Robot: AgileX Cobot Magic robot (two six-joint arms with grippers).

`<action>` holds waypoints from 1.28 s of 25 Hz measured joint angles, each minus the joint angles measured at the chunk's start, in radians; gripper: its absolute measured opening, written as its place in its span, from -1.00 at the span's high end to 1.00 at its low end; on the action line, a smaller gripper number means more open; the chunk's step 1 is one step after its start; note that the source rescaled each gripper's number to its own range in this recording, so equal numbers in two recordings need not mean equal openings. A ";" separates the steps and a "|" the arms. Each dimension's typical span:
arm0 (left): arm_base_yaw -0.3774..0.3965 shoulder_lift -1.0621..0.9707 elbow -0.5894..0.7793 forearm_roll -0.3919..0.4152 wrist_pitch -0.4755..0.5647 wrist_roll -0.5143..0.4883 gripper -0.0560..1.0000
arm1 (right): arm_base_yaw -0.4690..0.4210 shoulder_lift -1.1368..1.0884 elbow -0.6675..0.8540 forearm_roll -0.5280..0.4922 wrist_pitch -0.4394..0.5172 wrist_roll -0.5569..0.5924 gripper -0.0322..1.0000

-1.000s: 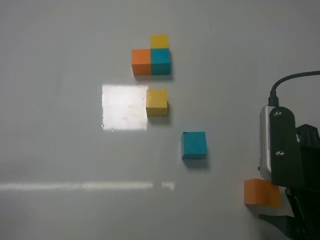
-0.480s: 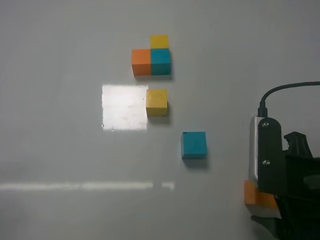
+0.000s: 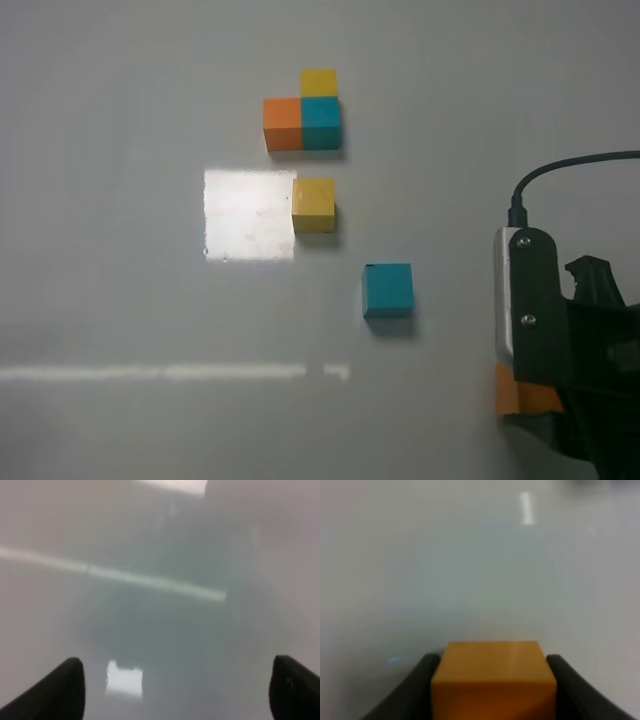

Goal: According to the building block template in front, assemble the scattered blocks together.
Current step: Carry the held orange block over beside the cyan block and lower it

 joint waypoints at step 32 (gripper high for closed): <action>0.000 0.000 0.000 0.000 -0.001 0.000 -0.53 | 0.199 0.638 -0.711 -0.105 0.141 -0.003 0.30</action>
